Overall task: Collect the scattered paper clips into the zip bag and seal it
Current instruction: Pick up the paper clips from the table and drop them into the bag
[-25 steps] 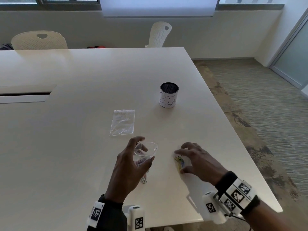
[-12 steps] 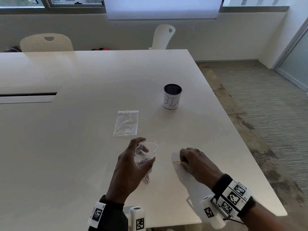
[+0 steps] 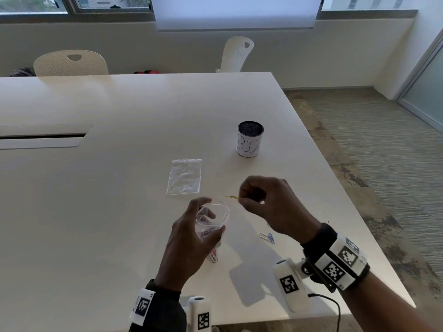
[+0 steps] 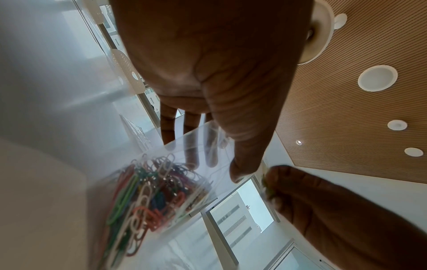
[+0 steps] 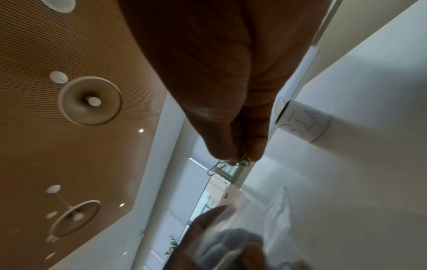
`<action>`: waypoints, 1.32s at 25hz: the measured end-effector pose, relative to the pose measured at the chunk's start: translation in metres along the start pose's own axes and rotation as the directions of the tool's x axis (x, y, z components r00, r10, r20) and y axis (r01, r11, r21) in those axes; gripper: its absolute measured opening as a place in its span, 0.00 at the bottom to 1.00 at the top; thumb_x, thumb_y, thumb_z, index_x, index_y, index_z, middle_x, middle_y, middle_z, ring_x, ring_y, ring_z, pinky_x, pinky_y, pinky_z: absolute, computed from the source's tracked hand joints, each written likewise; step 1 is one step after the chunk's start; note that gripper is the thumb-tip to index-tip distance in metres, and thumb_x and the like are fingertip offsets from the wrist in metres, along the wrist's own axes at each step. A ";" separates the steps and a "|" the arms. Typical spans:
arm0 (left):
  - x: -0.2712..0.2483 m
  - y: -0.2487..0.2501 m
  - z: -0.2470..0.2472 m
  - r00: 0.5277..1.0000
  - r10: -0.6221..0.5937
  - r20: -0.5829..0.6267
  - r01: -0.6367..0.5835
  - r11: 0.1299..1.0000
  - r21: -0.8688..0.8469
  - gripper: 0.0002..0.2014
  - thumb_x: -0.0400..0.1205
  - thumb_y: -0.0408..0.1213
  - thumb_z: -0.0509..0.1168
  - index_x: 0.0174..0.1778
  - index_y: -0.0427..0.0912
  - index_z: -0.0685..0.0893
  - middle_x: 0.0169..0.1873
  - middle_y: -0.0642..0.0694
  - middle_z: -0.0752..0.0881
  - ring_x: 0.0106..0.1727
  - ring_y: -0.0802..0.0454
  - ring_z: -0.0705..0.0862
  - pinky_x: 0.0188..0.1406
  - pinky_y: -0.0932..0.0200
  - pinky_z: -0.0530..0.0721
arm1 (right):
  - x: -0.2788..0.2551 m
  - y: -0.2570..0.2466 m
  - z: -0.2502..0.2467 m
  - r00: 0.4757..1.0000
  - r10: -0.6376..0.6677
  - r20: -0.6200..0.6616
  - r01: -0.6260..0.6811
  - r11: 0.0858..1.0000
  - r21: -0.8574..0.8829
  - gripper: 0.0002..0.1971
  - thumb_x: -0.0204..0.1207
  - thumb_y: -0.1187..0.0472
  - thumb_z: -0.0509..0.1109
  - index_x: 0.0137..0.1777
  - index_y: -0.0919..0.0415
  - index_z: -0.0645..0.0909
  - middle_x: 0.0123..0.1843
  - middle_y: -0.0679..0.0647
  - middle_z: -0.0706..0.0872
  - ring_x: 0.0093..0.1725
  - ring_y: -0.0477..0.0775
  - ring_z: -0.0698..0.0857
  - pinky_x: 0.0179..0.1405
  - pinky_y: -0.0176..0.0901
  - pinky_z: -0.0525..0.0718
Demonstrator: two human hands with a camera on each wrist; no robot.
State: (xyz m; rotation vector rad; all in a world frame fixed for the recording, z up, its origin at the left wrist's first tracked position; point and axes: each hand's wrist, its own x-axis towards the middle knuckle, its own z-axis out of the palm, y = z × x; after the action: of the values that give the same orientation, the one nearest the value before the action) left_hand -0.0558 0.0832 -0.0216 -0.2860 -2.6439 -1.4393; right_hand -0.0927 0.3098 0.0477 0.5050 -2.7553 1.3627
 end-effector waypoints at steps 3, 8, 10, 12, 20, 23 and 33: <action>0.000 -0.001 0.000 1.000 0.010 -0.004 -0.010 1.000 0.019 0.30 0.78 0.44 0.81 0.72 0.60 0.76 0.52 0.63 0.89 0.54 0.68 0.88 0.49 0.79 0.81 | 0.010 -0.025 0.011 0.986 -0.152 0.068 0.156 0.986 -0.053 0.06 0.77 0.67 0.78 0.42 0.58 0.85 0.35 0.50 0.87 0.36 0.51 0.85 0.39 0.41 0.85; -0.001 0.000 -0.001 1.000 0.014 -0.008 -0.014 1.000 0.008 0.28 0.78 0.44 0.80 0.70 0.59 0.76 0.52 0.61 0.89 0.55 0.69 0.88 0.47 0.81 0.81 | 0.025 -0.030 0.032 0.941 -0.232 0.246 0.296 0.917 -0.267 0.08 0.81 0.69 0.74 0.39 0.63 0.84 0.38 0.52 0.85 0.34 0.49 0.83 0.31 0.37 0.79; -0.002 0.000 -0.001 1.000 0.011 -0.013 -0.011 1.000 0.002 0.28 0.78 0.44 0.81 0.71 0.59 0.76 0.52 0.63 0.90 0.56 0.71 0.87 0.49 0.82 0.81 | 0.028 -0.032 0.034 0.928 -0.242 0.285 0.317 0.913 -0.258 0.06 0.82 0.67 0.74 0.43 0.63 0.88 0.42 0.53 0.88 0.36 0.47 0.86 0.33 0.37 0.84; -0.002 -0.001 -0.002 1.000 0.005 -0.017 -0.005 1.000 -0.009 0.28 0.77 0.44 0.81 0.70 0.60 0.76 0.52 0.63 0.90 0.55 0.69 0.88 0.48 0.79 0.82 | 0.029 -0.033 0.029 0.928 -0.274 0.254 0.331 0.918 -0.218 0.03 0.81 0.66 0.76 0.49 0.61 0.92 0.45 0.52 0.92 0.38 0.45 0.88 0.39 0.33 0.86; -0.005 -0.003 -0.004 1.000 -0.007 -0.022 0.006 1.000 -0.018 0.30 0.78 0.46 0.82 0.72 0.61 0.76 0.51 0.61 0.89 0.55 0.64 0.89 0.49 0.74 0.82 | 0.004 0.059 -0.020 0.990 0.070 0.120 -0.017 0.920 -0.393 0.06 0.76 0.65 0.80 0.50 0.56 0.91 0.46 0.50 0.92 0.42 0.49 0.88 0.46 0.44 0.86; -0.006 -0.003 -0.004 1.000 0.006 -0.022 -0.006 1.000 -0.008 0.29 0.78 0.47 0.81 0.72 0.61 0.76 0.51 0.61 0.89 0.55 0.63 0.90 0.49 0.71 0.84 | -0.015 0.088 -0.012 0.951 0.156 0.269 -0.015 0.887 -0.461 0.09 0.77 0.66 0.79 0.53 0.53 0.92 0.54 0.45 0.89 0.50 0.46 0.88 0.50 0.39 0.84; -0.005 -0.001 -0.003 1.000 0.007 -0.012 -0.007 1.000 -0.013 0.29 0.78 0.44 0.81 0.72 0.59 0.77 0.51 0.59 0.90 0.54 0.63 0.90 0.46 0.81 0.80 | -0.018 0.103 0.005 0.962 0.152 0.225 0.015 0.798 -0.603 0.04 0.86 0.62 0.67 0.56 0.56 0.82 0.51 0.51 0.87 0.44 0.54 0.86 0.41 0.42 0.78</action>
State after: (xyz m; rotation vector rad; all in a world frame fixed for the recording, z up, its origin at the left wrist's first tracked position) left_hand -0.0507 0.0799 -0.0216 -0.2865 -2.6227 -1.4516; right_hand -0.1059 0.3689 -0.0372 0.5705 -3.2096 0.3625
